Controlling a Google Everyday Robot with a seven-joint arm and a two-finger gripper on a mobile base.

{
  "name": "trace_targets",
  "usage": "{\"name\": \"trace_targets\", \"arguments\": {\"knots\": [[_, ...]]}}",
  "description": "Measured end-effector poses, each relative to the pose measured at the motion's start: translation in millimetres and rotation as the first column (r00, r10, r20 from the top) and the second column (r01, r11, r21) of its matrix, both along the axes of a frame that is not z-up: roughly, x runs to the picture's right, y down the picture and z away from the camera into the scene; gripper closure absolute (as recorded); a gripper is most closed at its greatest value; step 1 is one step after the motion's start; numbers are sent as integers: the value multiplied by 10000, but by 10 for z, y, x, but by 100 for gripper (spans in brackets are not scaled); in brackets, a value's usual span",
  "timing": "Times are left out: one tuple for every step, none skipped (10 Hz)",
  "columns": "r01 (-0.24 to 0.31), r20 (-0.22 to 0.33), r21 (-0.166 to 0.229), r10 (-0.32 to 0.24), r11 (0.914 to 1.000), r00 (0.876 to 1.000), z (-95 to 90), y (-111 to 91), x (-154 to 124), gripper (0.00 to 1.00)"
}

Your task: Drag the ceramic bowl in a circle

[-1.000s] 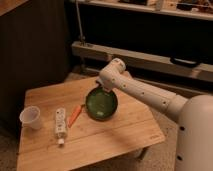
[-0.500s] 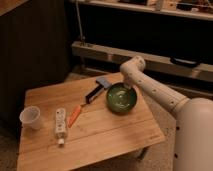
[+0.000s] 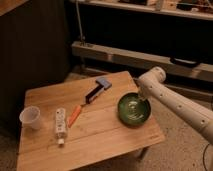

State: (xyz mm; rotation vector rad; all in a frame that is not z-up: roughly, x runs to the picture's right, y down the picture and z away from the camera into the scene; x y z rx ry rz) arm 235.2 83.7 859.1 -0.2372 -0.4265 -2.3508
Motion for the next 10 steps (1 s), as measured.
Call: {"name": "trace_targets", "arguments": {"knots": [[-125,229,-98,127,9999,9997,-129,187,-112,100],[-288,556,-268,303,9992,9980,-245,385,-255,100],[-415,917,-431,453,9982,9948,-365,586,-416,100],[-516,1290,-568,585,9971,9899,-476,750,-593,100],[-558,1740,-707,674,9959,9824,-561,885,-830,100],[-490,2210,-800,656,9956,9731,-615,963,-1112,100],[-392,2569,-843,597,9957,9646,-630,984,-1327,100],[-294,2908,-855,532,9959,9553,-626,968,-1526,100],[-184,3138,-867,448,9961,9484,-609,946,-1648,100],[10,3478,-923,313,9957,9370,-568,895,-1766,100]]}}
